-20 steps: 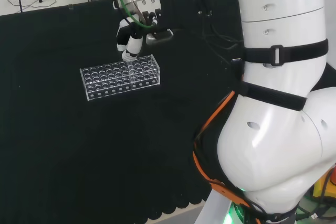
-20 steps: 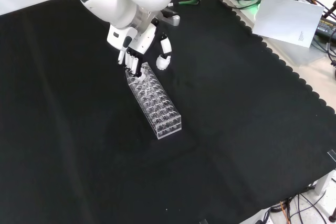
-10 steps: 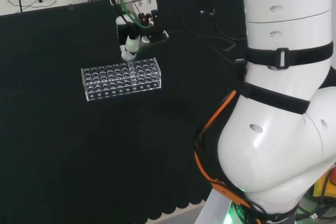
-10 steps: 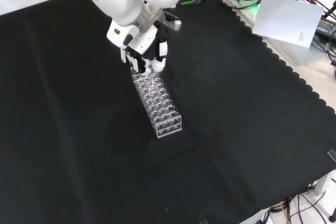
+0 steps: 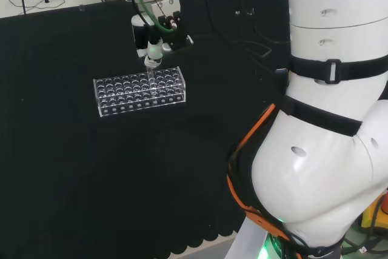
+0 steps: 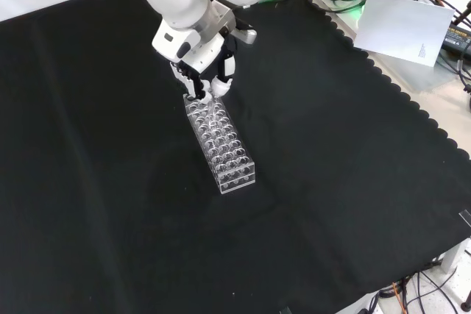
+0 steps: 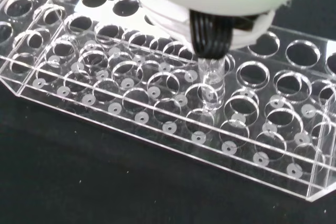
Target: Pick up the test tube.
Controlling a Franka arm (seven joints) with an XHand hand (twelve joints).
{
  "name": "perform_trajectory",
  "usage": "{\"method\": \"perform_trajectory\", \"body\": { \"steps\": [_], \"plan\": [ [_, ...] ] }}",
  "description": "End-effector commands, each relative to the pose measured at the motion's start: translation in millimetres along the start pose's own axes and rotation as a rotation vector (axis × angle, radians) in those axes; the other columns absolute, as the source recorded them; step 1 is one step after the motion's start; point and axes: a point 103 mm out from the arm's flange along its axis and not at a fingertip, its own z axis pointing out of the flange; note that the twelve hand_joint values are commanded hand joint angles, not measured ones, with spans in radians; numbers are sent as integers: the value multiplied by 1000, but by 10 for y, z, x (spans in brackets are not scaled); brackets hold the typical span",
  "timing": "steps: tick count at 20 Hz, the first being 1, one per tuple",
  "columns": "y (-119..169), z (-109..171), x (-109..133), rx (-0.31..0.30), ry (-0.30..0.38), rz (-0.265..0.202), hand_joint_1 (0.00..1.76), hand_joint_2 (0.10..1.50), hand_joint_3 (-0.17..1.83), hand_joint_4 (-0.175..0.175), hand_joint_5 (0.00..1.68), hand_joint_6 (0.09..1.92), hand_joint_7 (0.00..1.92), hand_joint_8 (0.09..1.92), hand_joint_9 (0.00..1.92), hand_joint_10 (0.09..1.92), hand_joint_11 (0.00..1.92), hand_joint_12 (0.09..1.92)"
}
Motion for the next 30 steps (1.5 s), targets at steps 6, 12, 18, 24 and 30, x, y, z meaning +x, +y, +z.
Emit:
{"method": "perform_trajectory", "body": {
  "steps": [6, 12, 18, 24, 30],
  "plan": [
    [-18, -106, 28, -40, -21, -9, 1446, 485, 834, -175, 1393, 484, 1448, 601, 1474, 299, 1352, 1028],
    [-47, -242, -4, -43, 1, -9, 1447, 473, 849, -175, 1403, 472, 1460, 582, 1482, 297, 1356, 1027],
    [-69, -393, -31, -34, -14, -20, 1448, 469, 853, -175, 1407, 467, 1467, 570, 1484, 296, 1357, 1027],
    [-114, -490, -54, -15, 2, -23, 1448, 466, 857, -175, 1410, 463, 1470, 566, 1487, 293, 1358, 1027],
    [-232, -582, -174, -41, 49, -17, 1449, 464, 860, -175, 1413, 460, 1473, 564, 1489, 288, 1360, 1027]
  ]
}}
